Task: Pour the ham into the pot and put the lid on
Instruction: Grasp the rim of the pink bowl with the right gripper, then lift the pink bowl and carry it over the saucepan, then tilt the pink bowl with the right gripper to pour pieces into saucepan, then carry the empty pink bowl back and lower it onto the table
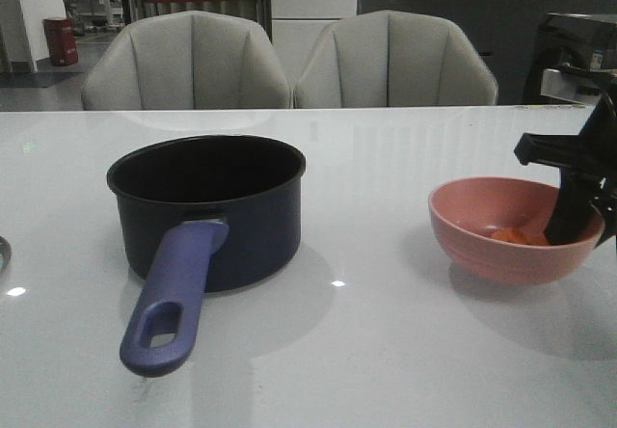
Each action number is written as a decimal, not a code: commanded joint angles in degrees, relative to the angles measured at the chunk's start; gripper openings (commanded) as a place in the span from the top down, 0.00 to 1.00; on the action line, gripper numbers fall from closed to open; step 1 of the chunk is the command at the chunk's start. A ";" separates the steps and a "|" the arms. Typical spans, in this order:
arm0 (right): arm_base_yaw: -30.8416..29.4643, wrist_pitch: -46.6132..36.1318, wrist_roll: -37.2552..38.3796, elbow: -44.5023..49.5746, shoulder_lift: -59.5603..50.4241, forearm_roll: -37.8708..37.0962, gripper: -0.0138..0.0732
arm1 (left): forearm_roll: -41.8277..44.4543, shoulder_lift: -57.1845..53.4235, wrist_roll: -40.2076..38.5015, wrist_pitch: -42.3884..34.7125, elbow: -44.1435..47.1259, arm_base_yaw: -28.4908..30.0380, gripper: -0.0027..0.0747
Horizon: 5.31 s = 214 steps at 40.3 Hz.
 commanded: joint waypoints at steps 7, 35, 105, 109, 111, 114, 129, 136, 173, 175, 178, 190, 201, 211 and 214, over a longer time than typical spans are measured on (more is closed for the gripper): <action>0.03 5.23 -2.81 -9.26 -5.30 3.21 0.66 | -0.12 0.59 -0.11 -4.48 -1.50 -0.28 0.82; 29.14 -10.33 -9.43 -22.67 -9.22 -7.87 0.68 | -0.12 0.59 -0.11 -4.48 -1.50 -0.28 0.82; 38.22 -88.17 -48.81 -2.87 -2.53 -26.78 0.68 | -0.12 0.59 -0.11 -4.34 -1.50 -0.28 0.82; 38.26 -90.94 -49.82 -2.87 -1.54 -26.78 0.68 | -0.12 0.59 -0.11 -4.34 -1.50 -0.28 0.82; 38.26 -91.60 -49.82 -2.87 -1.20 -26.78 0.68 | -0.12 0.59 -0.11 -4.34 -1.50 -0.28 0.82; 38.28 -91.61 -49.82 -2.87 -1.14 -26.78 0.68 | -0.12 0.59 -0.11 -4.34 -1.50 -0.28 0.82; 38.28 -96.65 -48.81 -2.87 -1.14 -22.58 0.68 | -0.12 0.59 -0.11 -4.34 -1.50 -0.28 0.82; 38.28 -96.64 -42.28 -2.87 -2.79 -9.09 0.68 | -0.12 0.59 -0.11 -4.34 -1.50 -0.28 0.82; -0.50 -1.51 -34.06 -4.55 -22.06 25.52 0.68 | -0.12 0.59 -0.11 -4.34 -1.50 -0.28 0.82; -1.72 -0.25 -32.35 -4.55 -22.06 21.79 0.68 | -0.12 0.59 -0.11 -4.34 -1.50 -0.28 0.82; -2.39 0.24 -27.98 -4.55 -22.06 14.78 0.68 | -0.12 0.59 -0.11 -4.34 -1.50 -0.28 0.82; -2.39 5.82 -6.28 -4.55 -18.01 -7.35 0.68 | -0.12 0.59 -0.11 -4.46 -1.50 -0.28 0.82; -2.39 11.39 -5.02 -4.55 -7.14 -7.40 0.68 | -0.12 0.59 -0.11 -4.46 -1.50 -0.28 0.82; -2.34 12.34 -5.02 -4.55 -2.18 -7.45 0.51 | -0.12 0.59 -0.11 -4.35 -1.50 -0.28 0.82; -2.34 12.28 -5.02 -4.55 -2.19 -7.45 0.37 | -0.12 0.59 -0.11 -4.35 -1.50 -0.28 0.82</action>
